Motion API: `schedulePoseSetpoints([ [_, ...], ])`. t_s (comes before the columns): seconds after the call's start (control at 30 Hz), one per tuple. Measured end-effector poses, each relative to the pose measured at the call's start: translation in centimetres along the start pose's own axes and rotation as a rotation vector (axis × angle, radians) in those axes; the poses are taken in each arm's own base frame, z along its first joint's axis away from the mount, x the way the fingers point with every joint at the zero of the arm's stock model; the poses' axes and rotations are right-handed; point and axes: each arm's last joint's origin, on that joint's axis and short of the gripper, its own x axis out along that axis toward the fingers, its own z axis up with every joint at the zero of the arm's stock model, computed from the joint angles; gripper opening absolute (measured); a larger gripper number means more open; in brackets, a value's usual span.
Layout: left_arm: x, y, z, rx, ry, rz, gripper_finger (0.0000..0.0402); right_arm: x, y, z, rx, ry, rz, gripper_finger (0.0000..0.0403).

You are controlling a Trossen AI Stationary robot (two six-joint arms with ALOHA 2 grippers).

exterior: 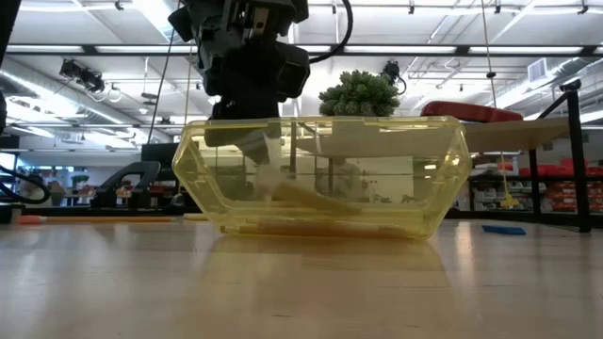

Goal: Pack school essentials
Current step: Put the sticky note into the supply box

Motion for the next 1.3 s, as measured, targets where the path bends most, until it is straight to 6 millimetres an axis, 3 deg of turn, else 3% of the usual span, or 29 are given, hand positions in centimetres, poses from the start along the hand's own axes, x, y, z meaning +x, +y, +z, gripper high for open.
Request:
schedulePoseSetpoints([
  [0.17,0.2,-0.7,-0.2,0.077,-0.012,-0.02,0.0204,0.0,0.0,0.0,-0.006,0.0,0.0,0.013],
  [0.33,0.3,-2.8,-0.9,0.276,-0.067,-0.047,0.0182,0.0,0.0,0.0,-0.007,0.0,0.0,0.013],
  [0.53,1.1,-3.5,-2.2,0.434,-0.141,0.198,0.0152,0.0,0.0,0.0,0.002,0.001,0.0,0.013],
  [0.77,1.1,-3.7,-1.7,0.407,-0.226,0.23,0.0126,0.0,0.0,0.0,0.021,0.001,-0.001,0.013],
  [1.07,3.9,-1.9,-1.4,0.281,-0.149,0.222,0.011,0.0,0.0,0.0,0.049,0.0,0.0,0.013],
  [1.3,5.4,-2.5,-2.1,0.321,-0.081,0.119,0.0108,0.0,0.0,0.0,0.066,0.0,0.001,0.013],
])
